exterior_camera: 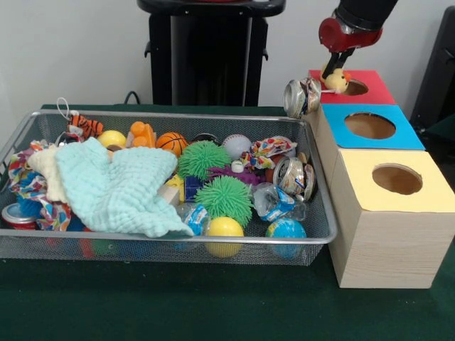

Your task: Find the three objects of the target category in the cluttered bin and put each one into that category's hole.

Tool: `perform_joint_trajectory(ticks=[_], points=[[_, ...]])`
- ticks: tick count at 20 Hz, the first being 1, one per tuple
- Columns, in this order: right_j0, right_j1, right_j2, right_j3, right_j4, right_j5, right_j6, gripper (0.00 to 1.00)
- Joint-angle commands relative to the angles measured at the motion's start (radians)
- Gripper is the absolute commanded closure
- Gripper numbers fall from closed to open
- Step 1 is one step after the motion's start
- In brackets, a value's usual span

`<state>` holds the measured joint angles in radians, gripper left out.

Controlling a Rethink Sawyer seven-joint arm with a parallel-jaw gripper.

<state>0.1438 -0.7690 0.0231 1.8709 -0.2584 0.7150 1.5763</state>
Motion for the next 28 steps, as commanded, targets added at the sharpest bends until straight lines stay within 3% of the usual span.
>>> perform_joint_trajectory(ticks=[1, 5, 12, 28], points=[[0.011, 0.219, -0.028, -0.154, 0.012, -0.171, 0.278, 1.00], [0.024, 0.239, -0.024, -0.159, 0.072, -0.182, 0.299, 1.00], [-0.011, 0.259, 0.051, -0.117, 0.200, -0.245, 0.247, 1.00], [-0.017, 0.291, 0.077, -0.101, 0.310, -0.298, 0.183, 1.00]])
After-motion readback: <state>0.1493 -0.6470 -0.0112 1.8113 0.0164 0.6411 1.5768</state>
